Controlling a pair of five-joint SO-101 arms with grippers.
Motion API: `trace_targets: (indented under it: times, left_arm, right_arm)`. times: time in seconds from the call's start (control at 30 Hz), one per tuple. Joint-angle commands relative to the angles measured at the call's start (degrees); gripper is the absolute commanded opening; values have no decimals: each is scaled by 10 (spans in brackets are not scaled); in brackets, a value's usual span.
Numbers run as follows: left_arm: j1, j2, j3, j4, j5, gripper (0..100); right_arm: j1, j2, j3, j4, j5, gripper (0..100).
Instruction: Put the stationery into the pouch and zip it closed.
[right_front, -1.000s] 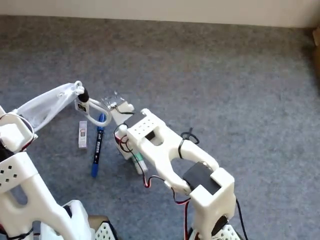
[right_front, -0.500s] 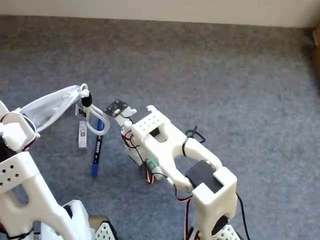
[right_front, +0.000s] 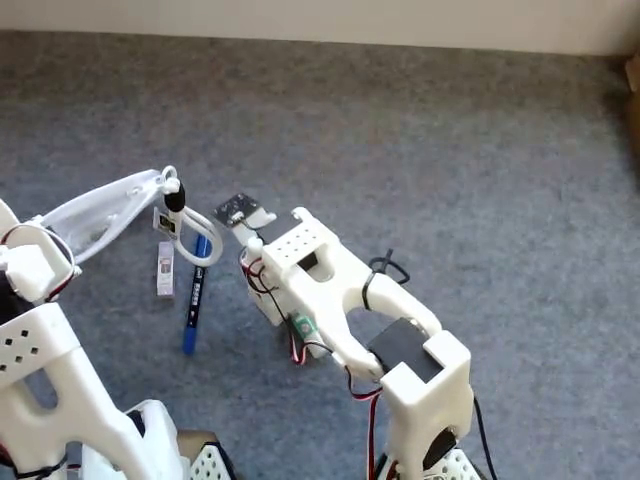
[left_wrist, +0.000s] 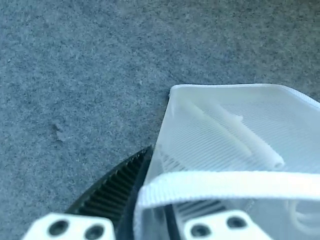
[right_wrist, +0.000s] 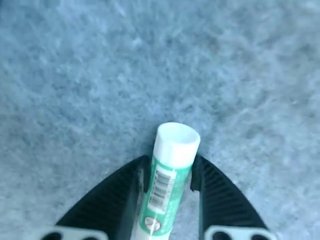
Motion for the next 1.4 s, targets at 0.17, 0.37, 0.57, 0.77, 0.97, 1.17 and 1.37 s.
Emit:
trace_targets:
  times: [0.17,0.37,0.57,0.77,0.97,1.17,1.37]
  left_arm:
    - [7,8,0,-18,5,11]
    - [8,8,0,-15,5,11]
    - [9,8,0,-14,5,11]
    - [37,8,0,-14,5,11]
    - [39,8,0,-14,5,11]
    - [39,8,0,-14,4,11]
    - [39,8,0,-14,4,11]
  right_arm:
    - [12,-7,-2,-47,-3,16]
    - [10,-28,-2,-29,-5,4]
    - [-11,-141,29,2,-5,4]
    - [-56,-255,95,0,-6,4]
    - [-100,-378,174,-51,-33,4]
    - [-137,-502,314,-207,-42,4]
    - [-151,-611,415,-310,-42,4]
